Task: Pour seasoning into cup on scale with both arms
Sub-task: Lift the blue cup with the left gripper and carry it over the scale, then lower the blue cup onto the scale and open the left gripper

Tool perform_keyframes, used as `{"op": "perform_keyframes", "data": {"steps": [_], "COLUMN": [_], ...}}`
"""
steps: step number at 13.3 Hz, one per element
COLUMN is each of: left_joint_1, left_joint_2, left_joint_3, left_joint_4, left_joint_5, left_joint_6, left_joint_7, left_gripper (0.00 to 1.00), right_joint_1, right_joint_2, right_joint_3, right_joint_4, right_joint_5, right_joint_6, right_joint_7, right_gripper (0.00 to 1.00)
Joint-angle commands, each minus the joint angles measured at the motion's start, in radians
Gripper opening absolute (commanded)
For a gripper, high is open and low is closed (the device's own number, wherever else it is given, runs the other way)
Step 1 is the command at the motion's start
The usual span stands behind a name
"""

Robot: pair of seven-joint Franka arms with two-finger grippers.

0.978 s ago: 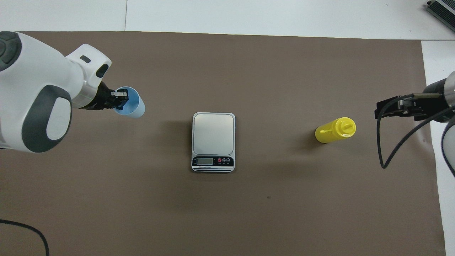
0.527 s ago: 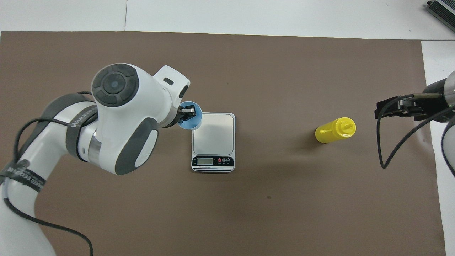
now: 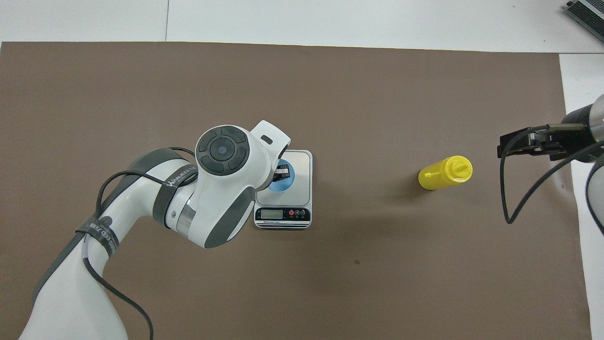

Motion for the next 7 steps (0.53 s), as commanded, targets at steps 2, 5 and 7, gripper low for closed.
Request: {"op": "perform_keyframes", "data": {"steps": [2, 5, 7], "left_joint_1": [-0.023, -0.023, -0.023], "left_joint_2": [-0.01, -0.003, -0.003], "left_joint_3": [0.019, 0.019, 0.017], "left_joint_4": [-0.028, -0.03, -0.03], "left_joint_5": [0.024, 0.024, 0.032], "left_joint_6": [0.053, 0.075, 0.087], "left_joint_7": [-0.033, -0.037, -0.037], "left_gripper": [0.0, 0.0, 0.0], "right_joint_1": [-0.012, -0.012, -0.012], "right_joint_2": [-0.008, -0.008, -0.008], "right_joint_3": [0.004, 0.003, 0.003], "right_joint_4": [-0.008, -0.008, -0.008], "right_joint_5": [0.02, 0.02, 0.02], "right_joint_6": [-0.008, -0.008, -0.009], "right_joint_7": [-0.024, -0.024, -0.024], "right_gripper": [1.0, 1.0, 1.0]}}
